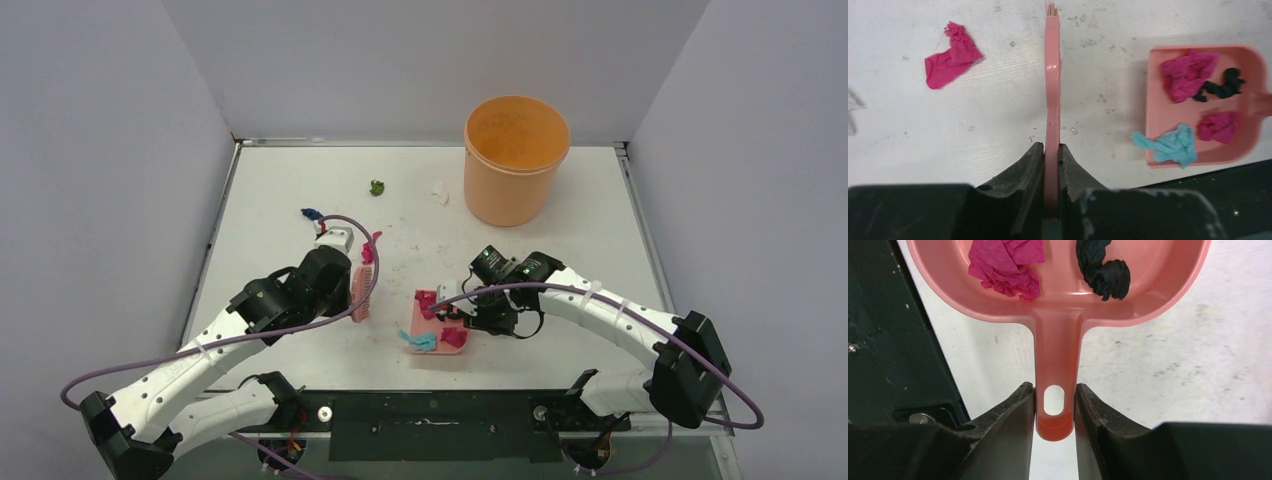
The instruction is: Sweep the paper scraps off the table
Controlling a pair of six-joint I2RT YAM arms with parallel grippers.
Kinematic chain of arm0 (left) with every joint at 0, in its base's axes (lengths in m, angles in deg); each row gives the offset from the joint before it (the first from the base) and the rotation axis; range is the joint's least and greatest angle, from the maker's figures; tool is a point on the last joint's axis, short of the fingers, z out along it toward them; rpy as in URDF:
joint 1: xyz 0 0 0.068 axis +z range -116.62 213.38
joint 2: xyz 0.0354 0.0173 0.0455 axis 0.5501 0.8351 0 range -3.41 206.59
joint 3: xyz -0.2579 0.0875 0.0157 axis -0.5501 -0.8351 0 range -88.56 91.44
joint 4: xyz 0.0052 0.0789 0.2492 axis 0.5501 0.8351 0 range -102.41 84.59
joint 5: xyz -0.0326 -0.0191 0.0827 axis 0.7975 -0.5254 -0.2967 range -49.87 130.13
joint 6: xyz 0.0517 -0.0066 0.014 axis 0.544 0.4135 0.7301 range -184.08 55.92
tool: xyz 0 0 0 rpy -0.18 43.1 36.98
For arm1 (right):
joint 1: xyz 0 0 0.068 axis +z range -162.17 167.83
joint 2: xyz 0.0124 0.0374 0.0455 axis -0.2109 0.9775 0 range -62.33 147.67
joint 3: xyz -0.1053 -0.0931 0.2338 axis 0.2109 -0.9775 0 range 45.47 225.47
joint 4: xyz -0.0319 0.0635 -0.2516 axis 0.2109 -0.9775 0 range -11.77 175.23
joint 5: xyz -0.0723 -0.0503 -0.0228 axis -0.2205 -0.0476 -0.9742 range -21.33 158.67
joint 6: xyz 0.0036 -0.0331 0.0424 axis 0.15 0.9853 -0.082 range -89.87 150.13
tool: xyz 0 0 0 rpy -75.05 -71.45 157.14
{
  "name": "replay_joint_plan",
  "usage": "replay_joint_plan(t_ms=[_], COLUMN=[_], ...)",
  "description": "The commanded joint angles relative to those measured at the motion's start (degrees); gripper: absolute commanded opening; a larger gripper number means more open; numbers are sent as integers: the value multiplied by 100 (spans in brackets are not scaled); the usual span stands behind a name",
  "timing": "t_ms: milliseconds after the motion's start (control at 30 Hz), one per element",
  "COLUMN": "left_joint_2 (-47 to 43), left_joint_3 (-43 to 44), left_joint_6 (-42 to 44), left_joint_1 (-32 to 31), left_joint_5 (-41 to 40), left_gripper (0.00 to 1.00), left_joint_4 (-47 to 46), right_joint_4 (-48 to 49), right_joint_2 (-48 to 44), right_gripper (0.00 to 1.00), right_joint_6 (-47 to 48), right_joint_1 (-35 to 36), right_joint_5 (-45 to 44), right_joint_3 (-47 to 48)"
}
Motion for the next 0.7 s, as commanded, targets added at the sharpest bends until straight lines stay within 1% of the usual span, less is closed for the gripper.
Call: replay_joint_plan(t_ms=[0, 67, 133, 233, 400, 533, 667], left_joint_2=[-247, -529, -960, -1688, -2471, -2711, -2533], left_joint_3=[-496, -810, -1225, -1718, -1848, -2045, -2008], left_joint_6=[426, 666, 993, 1038, 1144, 1140, 1109], left_joint_1=[231, 240, 244, 234, 233, 286, 304], left_joint_5=[-130, 76, 539, 870, 596, 714, 842], left_gripper=[0, 0, 0, 0, 0, 0, 0], left_joint_4=[-1019, -1447, -2011, -2582, -2753, -3035, -2990], right_joint_4=[-85, -233, -349, -489, -973, -1110, -1207], right_joint_2=[-235, -249, -265, -211, 283, 569, 814], right_gripper=[5, 5, 5, 5, 5, 5, 5], right_joint_6=[197, 343, 596, 878, 992, 984, 898], right_joint_1=[-158, -398, -742, -1147, -1355, -1556, -1883], right_joint_5=[17, 85, 321, 525, 595, 635, 940], right_joint_3=[623, 925, 1201, 1639, 2422, 2885, 3432])
